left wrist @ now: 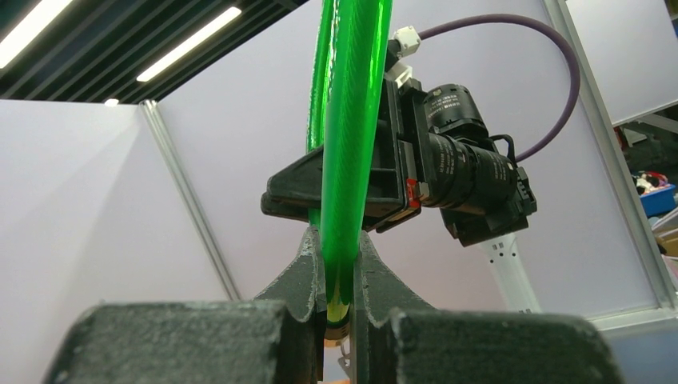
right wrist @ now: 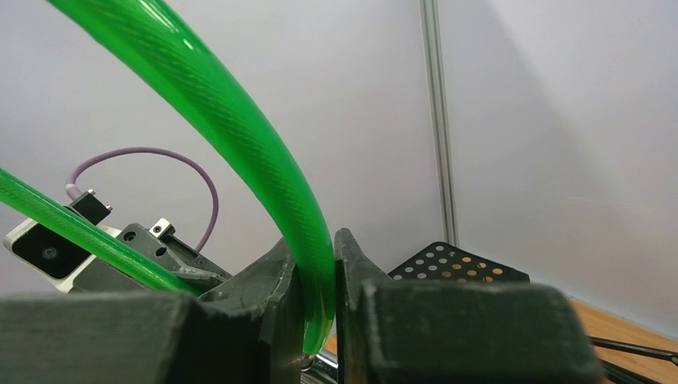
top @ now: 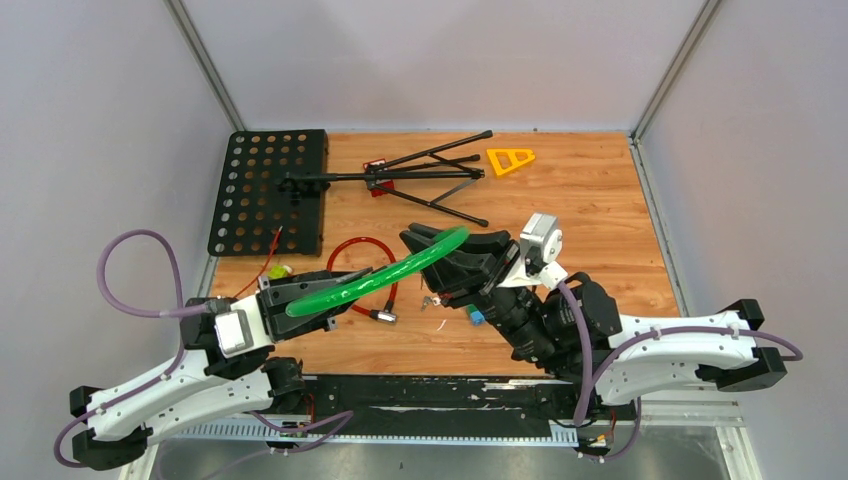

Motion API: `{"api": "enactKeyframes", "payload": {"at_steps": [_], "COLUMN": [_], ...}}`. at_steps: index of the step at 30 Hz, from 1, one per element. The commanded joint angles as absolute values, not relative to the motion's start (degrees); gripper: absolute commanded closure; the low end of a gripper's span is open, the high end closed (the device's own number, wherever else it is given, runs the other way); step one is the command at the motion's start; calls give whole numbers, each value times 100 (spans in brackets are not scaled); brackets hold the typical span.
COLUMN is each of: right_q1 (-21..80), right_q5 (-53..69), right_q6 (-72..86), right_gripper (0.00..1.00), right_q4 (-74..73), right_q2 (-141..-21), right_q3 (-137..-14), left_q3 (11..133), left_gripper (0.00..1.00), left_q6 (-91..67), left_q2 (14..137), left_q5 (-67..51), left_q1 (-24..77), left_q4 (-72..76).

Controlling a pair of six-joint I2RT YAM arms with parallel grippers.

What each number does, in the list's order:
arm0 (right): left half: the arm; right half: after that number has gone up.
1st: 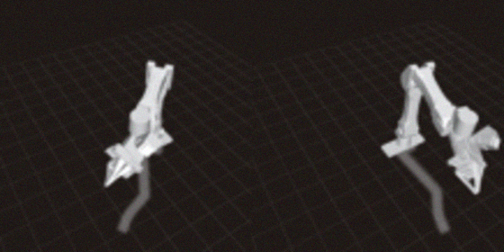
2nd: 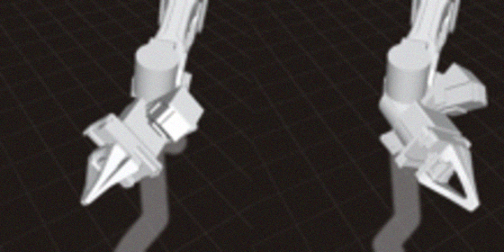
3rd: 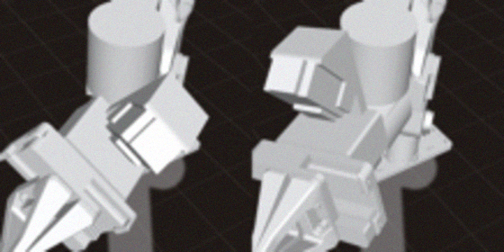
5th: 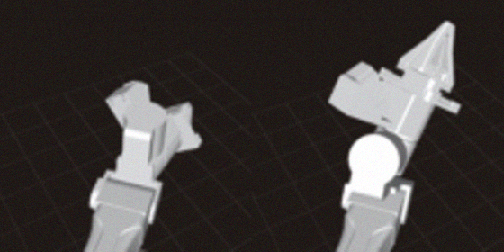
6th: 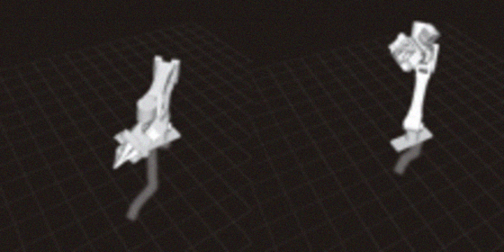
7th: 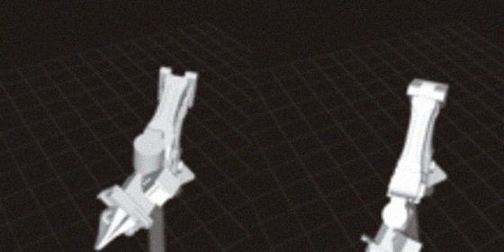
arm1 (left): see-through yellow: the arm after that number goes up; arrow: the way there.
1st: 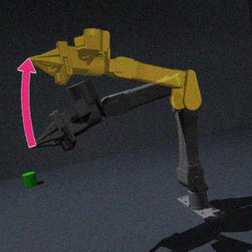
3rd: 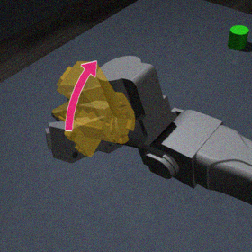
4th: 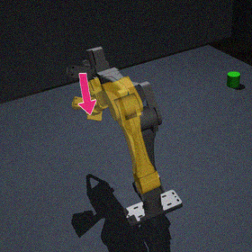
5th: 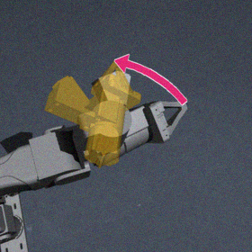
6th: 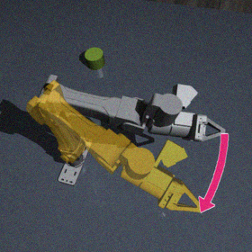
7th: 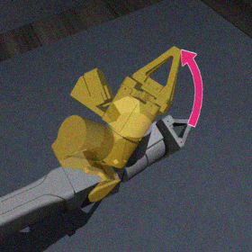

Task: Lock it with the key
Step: Lock the lock.

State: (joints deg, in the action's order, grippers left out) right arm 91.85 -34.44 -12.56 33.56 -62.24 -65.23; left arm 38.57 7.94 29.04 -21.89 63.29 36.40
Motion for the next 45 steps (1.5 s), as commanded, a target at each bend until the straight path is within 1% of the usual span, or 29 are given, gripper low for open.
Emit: {"api": "enactKeyframes", "payload": {"at_steps": [1,12,26,27,30,32,38,45], "right_q1": [9290,9289,9290,9290,9289,9289,9288,9290], "right_q5": [-3163,-3540,-3551,-3551,-3558,-3560,-3560,-3573], "right_q6": [-1002,-788,-511,-536,-601,-645,-685,-721], "right_gripper": [100,100,100,99,88,83,78,66], "right_q4": [3340,3507,3314,3309,3290,3295,3279,3278], "right_q2": [-6331,-6430,-6750,-6741,-6680,-6627,-6468,-6302], "right_q3": [-6589,-6234,-6148,-6146,-6131,-6110,-6043,-5993], "left_q3": [3867,3831,3760,3754,3744,3737,3729,3709], "left_gripper": [100,100,100,100,100,100,100,100], "left_q6": [888,870,876,871,871,863,861,848], "left_q2": [2942,2945,2948,2944,2940,2937,2939,2947], "left_q5": [-1919,-1744,-1550,-1541,-1545,-1559,-1591,-1532], "left_q1": [6319,6321,6319,6319,6320,6320,6319,6324], "left_q4": [3775,3892,3981,3981,3981,3981,3922,3916]}}
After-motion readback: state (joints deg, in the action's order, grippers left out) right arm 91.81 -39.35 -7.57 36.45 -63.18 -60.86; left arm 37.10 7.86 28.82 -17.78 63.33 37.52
